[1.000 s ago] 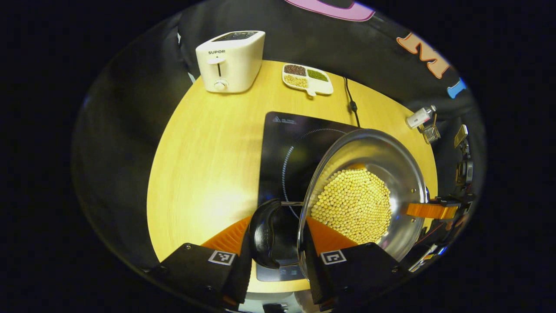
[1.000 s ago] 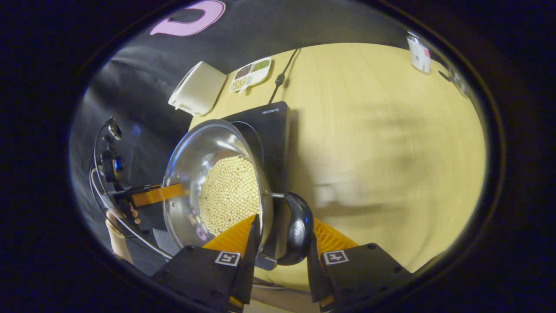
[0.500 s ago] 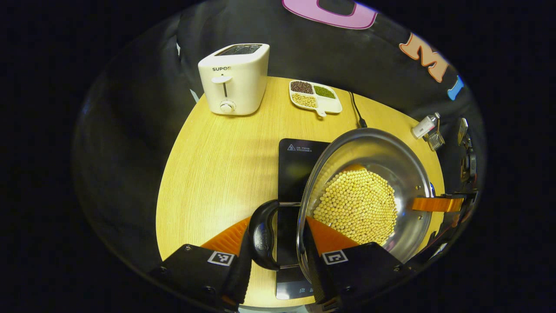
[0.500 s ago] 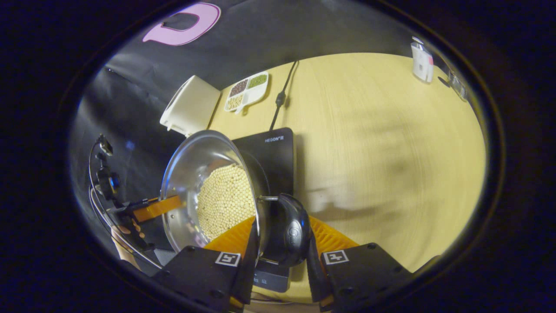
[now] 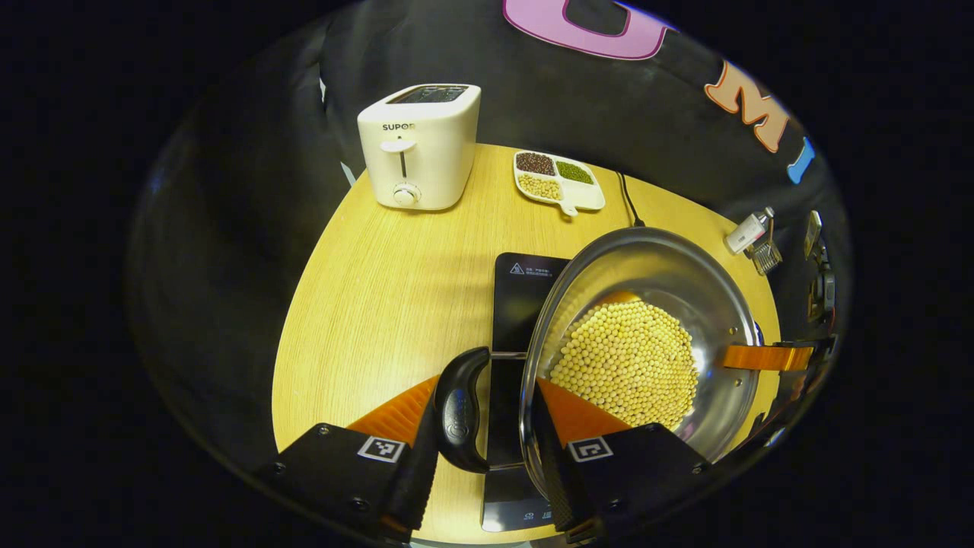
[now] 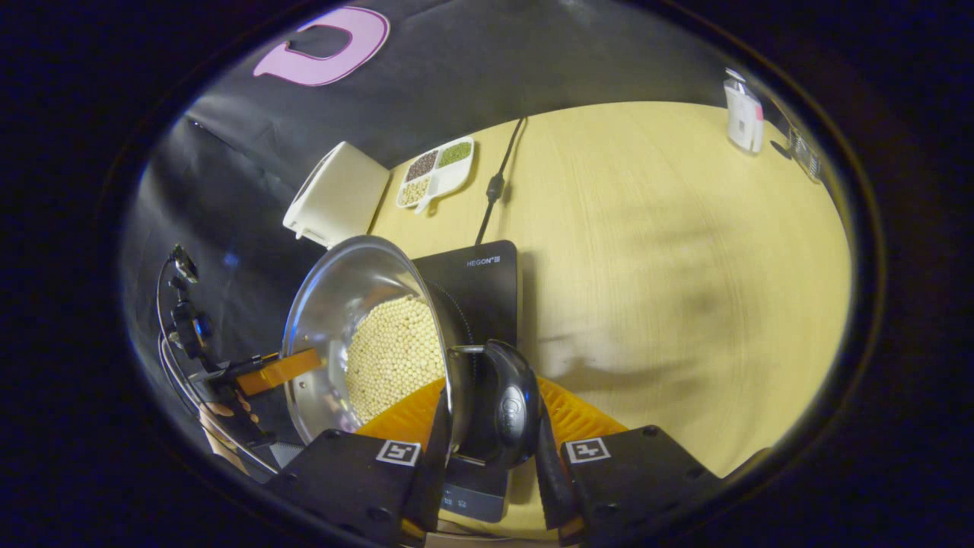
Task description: First push the handle of the pot to place it horizontally, then grasp the pot with both hands and set it on the induction cooktop.
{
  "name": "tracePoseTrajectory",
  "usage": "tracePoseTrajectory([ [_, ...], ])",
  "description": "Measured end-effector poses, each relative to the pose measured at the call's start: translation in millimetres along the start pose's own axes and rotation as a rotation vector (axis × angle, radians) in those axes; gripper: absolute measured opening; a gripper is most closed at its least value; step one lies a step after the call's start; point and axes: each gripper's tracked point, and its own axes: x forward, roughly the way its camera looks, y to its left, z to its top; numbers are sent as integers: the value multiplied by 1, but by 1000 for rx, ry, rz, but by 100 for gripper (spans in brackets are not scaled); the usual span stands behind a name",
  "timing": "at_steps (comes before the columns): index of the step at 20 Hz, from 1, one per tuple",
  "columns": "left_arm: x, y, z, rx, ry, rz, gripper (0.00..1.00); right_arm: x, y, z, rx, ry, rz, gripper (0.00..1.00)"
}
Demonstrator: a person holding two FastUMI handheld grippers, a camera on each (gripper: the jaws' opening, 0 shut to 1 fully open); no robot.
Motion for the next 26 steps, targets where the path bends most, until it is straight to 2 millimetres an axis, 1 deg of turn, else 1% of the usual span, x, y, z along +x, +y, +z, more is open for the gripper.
tracePoseTrajectory([
  [1, 1, 0, 0, -3, -5, -1, 64, 1, 0, 1, 0, 0, 0, 54],
  [3, 0, 1, -1, -31, -24, 2, 65, 0, -1, 1, 3, 4, -3, 48],
  [4, -1, 5, -3, -43, -23, 27, 67, 0, -3, 0, 5, 3, -17, 48],
  [5, -4, 13, -4, -45, -35, 51, 78, -2, -7, -1, -7, -3, -30, 68],
  [6, -14, 14, -6, -55, -62, 63, 88, -9, -6, 2, -14, -26, -25, 79],
  [7, -15, 14, -2, -69, -84, 70, 98, -18, -3, 4, -16, -53, -10, 89],
  [8, -23, 14, 1, -83, -125, 79, 99, -21, 0, 5, -24, -90, 7, 100],
  [9, -31, 14, 4, -95, -167, 92, 99, -29, -1, 10, -35, -133, 6, 94],
  [11, -49, 16, 8, -110, -228, 124, 98, -49, -9, 19, -64, -214, -19, 93],
  [13, -67, 17, 8, -105, -276, 163, 98, -74, -15, 27, -76, -289, -40, 93],
  [14, -76, 15, 7, -100, -296, 177, 98, -88, -20, 31, -81, -328, -55, 100],
  [15, -86, 11, 7, -94, -318, 186, 98, -101, -28, 34, -90, -364, -77, 100],
  [16, -95, 5, 6, -90, -339, 198, 98, -113, -36, 34, -101, -389, -98, 99],
  [17, -104, -1, 5, -88, -358, 209, 98, -126, -44, 35, -121, -415, -126, 99],
  [19, -122, -24, 3, -86, -393, 222, 98, -148, -67, 37, -174, -469, -199, 100],
  [21, -140, -56, 1, -87, -436, 219, 98, -173, -89, 35, -239, -502, -263, 100],
  [22, -149, -75, 0, -85, -464, 212, 98, -184, -99, 34, -263, -511, -284, 92],
  [23, -158, -94, 0, -82, -492, 205, 98, -196, -107, 34, -274, -510, -287, 93],
  [24, -166, -113, 1, -76, -523, 204, 98, -205, -108, 33, -274, -509, -269, 93],
  [26, -180, -148, 1, -53, -565, 205, 97, -227, -112, 40, -280, -528, -220, 94],
])
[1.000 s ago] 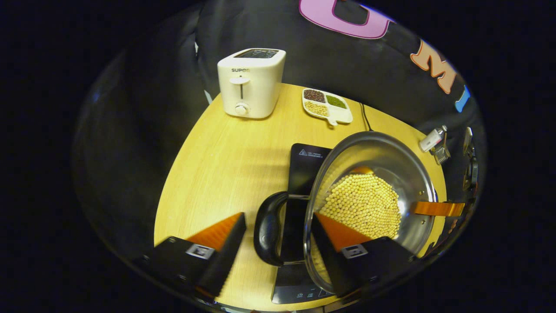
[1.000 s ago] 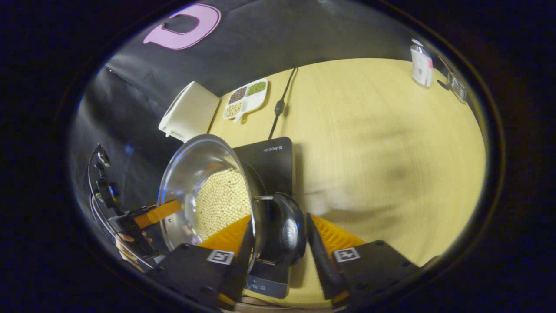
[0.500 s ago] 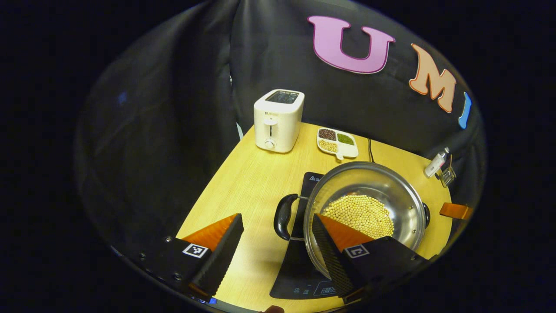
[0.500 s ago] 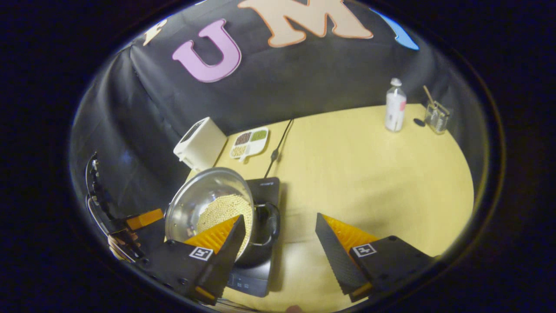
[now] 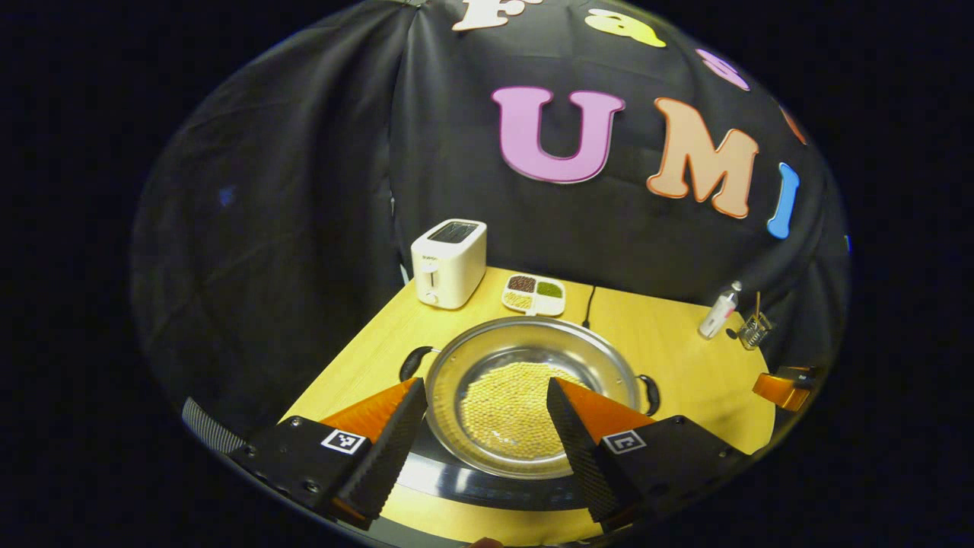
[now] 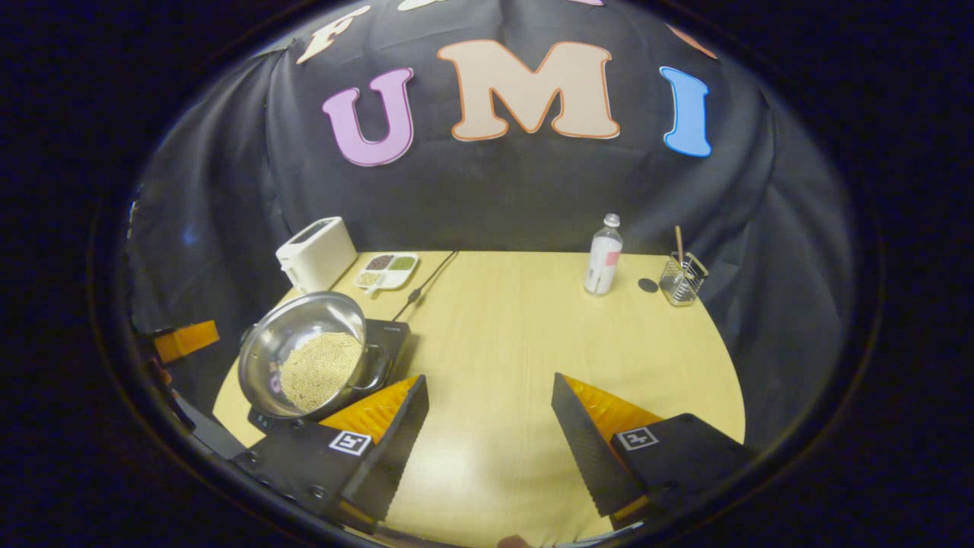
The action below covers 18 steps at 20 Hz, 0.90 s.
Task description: First push the handle of the pot to place it horizontally, then grasp the pot with both hands and set it on the induction cooktop.
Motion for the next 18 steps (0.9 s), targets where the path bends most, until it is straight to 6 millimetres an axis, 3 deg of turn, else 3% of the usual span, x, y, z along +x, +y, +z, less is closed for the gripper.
tracePoseTrajectory([
  [4, -44, -62, 32, 18, -117, 2, 97, -39, -45, 47, -49, -124, 6, 93],
  [5, -54, -76, 41, 25, -152, 12, 97, -52, -57, 62, -51, -160, 0, 100],
  [6, -67, -90, 51, 35, -195, 24, 97, -68, -70, 80, -51, -211, -3, 93],
  [7, -78, -100, 60, 42, -231, 35, 97, -80, -80, 93, -52, -255, -9, 93],
  [8, -90, -111, 68, 47, -267, 44, 97, -94, -91, 107, -57, -301, -13, 100],
  [9, -102, -123, 74, 47, -300, 48, 96, -106, -101, 118, -62, -337, -19, 93],
  [11, -125, -149, 86, 38, -368, 38, 96, -131, -114, 138, -73, -416, -15, 93],
  [12, -137, -158, 92, 35, -403, 38, 96, -142, -119, 146, -75, -453, -9, 100],
  [14, -158, -173, 100, 43, -470, 49, 96, -164, -121, 155, -75, -509, 15, 100],
  [16, -178, -191, 101, 56, -512, 43, 96, -183, -121, 158, -66, -542, 44, 93],
  [17, -186, -198, 100, 56, -522, 41, 93, -189, -123, 158, -67, -554, 56, 93],
  [18, -191, -204, 98, 53, -531, 36, 96, -194, -125, 157, -68, -563, 62, 93],
])
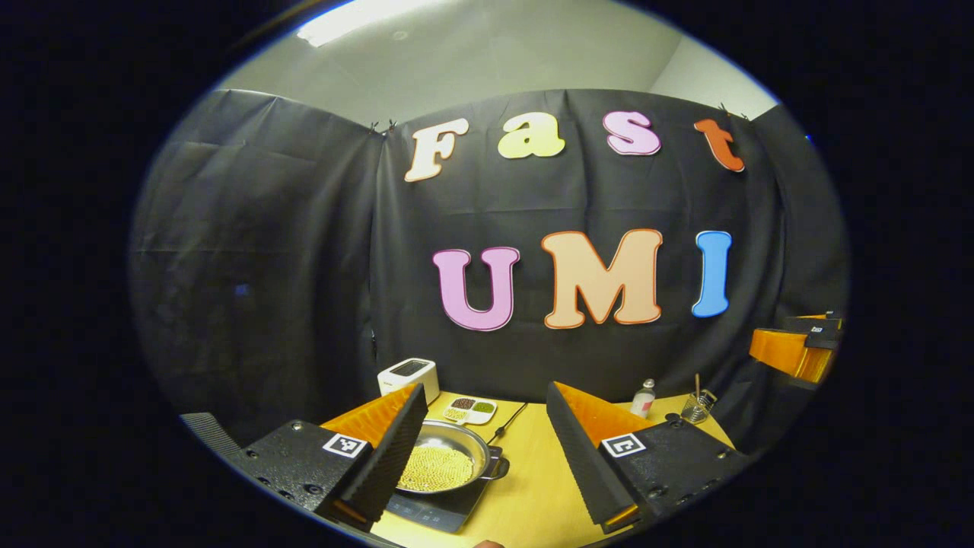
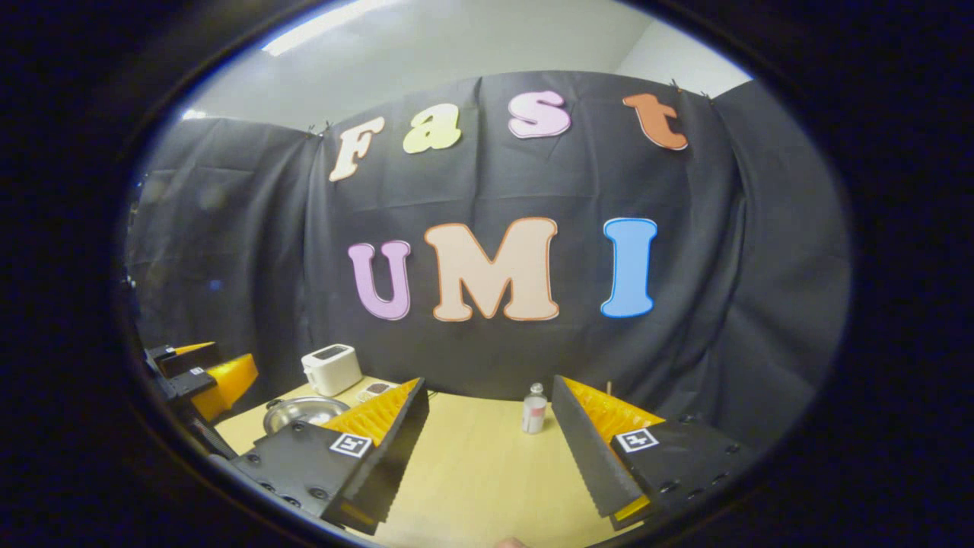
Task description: First push the handle of the pot to place it horizontally, then grasp the pot with both hands and set it on the induction cooktop.
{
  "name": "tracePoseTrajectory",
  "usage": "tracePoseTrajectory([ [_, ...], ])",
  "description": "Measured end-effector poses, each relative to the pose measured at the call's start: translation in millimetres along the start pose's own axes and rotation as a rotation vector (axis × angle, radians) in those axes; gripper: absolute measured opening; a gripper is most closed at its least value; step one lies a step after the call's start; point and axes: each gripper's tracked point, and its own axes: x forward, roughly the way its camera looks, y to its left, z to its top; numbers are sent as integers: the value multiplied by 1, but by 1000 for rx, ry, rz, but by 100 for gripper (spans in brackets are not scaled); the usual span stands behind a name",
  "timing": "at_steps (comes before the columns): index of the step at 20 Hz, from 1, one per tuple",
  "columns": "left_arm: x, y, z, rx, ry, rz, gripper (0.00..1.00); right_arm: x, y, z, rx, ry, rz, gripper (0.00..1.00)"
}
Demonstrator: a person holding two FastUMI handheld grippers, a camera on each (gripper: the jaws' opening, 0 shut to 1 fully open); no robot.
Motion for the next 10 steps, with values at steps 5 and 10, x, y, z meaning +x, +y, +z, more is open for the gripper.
tracePoseTrajectory([
  [5, -10, -12, -12, -3, 1, 11, 96, -12, 3, 9, 36, -36, 47, 93],
  [10, -14, -17, -19, -7, 28, 19, 96, -15, 1, 5, 44, -31, 53, 93],
])
